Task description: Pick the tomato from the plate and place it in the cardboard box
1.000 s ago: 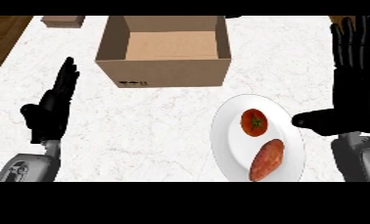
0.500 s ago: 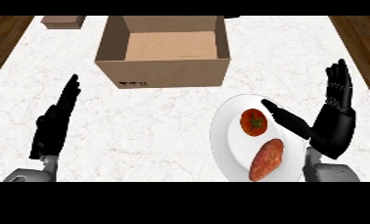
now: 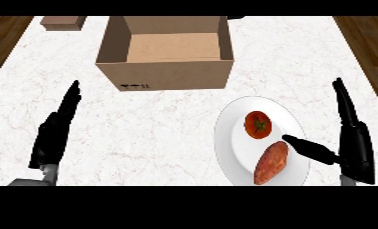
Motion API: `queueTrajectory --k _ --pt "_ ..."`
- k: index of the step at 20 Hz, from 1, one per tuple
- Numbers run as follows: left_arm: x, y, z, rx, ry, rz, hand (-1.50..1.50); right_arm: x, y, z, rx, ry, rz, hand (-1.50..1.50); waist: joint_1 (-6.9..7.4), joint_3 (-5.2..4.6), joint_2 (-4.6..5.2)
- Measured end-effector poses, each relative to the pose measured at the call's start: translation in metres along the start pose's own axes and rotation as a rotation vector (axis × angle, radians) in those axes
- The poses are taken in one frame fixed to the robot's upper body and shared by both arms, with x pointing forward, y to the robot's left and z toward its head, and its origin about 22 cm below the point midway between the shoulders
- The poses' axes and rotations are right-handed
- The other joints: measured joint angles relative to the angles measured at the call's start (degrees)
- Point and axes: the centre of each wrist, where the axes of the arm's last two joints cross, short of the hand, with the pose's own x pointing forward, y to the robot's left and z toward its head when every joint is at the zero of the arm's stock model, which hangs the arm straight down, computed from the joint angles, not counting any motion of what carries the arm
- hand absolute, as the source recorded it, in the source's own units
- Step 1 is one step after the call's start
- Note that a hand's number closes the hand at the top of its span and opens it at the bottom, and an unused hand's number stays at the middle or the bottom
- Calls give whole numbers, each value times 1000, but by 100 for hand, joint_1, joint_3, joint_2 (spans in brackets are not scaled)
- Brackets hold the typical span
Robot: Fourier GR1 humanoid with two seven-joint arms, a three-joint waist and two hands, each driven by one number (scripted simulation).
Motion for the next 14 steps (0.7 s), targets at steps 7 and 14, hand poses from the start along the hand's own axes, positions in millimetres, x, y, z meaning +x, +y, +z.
queueTrajectory --k 7,14 --pt "0 0 2 -13 -1 -2 0 25 -10 10 342 153 237 -150 29 -5 -3" --pt "4 3 0 -12 -7 -4 0 84 12 5 475 274 341 -150 55 18 7"
